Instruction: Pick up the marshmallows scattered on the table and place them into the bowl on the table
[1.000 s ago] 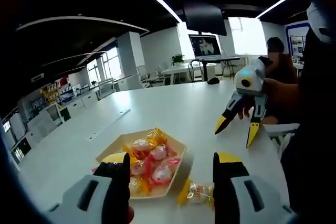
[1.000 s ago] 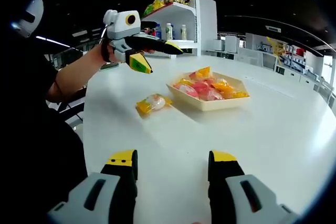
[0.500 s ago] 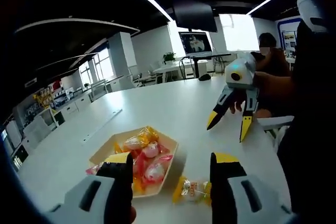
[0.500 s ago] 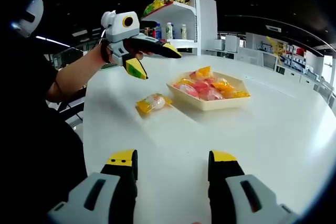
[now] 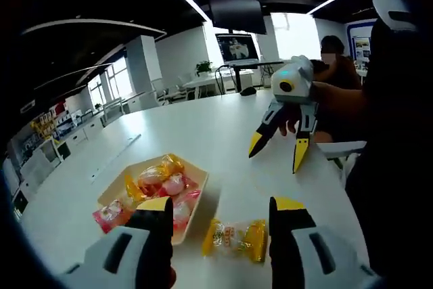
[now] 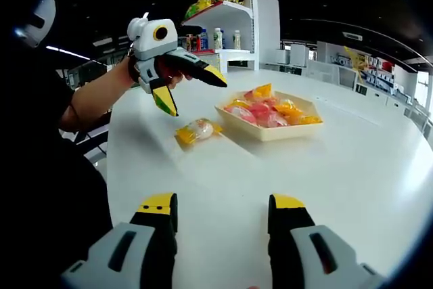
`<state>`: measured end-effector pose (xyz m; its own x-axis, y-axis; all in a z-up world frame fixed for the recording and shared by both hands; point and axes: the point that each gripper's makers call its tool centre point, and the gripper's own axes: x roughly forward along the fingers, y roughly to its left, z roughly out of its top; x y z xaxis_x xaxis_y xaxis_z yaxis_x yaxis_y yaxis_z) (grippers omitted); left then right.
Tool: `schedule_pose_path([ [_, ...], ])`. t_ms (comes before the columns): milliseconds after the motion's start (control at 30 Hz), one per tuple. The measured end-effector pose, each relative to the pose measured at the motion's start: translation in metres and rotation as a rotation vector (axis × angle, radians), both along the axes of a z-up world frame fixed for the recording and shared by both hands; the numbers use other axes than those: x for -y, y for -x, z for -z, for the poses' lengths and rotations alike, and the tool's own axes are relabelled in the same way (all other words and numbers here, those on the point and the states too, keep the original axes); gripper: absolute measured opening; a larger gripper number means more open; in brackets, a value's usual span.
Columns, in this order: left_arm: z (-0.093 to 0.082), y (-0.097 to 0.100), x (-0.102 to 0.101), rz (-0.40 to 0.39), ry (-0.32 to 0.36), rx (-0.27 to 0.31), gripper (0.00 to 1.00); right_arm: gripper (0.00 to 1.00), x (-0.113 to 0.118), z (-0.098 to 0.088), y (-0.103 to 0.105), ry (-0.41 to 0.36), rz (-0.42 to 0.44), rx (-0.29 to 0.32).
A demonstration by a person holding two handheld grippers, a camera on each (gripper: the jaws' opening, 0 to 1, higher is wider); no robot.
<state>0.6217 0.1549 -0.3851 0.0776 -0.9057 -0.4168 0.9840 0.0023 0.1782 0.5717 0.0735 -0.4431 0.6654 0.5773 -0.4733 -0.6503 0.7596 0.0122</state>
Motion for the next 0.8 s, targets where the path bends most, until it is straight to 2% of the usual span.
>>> schedule_pose_path([
  [167, 0.004, -0.003, -0.002, -0.009, -0.016, 0.001, 0.57, 0.54, 0.0, -0.001, 0.0, 0.001, -0.001, 0.002],
  [367, 0.007, 0.002, -0.002, 0.012, -0.02, -0.018, 0.57, 0.53, 0.001, 0.001, 0.001, 0.002, 0.002, -0.002],
  [600, 0.019, 0.012, -0.001, 0.055, -0.075, 0.014, 0.56, 0.53, 0.002, 0.001, 0.001, 0.005, 0.003, -0.003],
  [800, 0.026, 0.011, -0.005, 0.064, -0.104, 0.009, 0.55, 0.53, 0.002, 0.001, 0.001, 0.005, 0.005, -0.003],
])
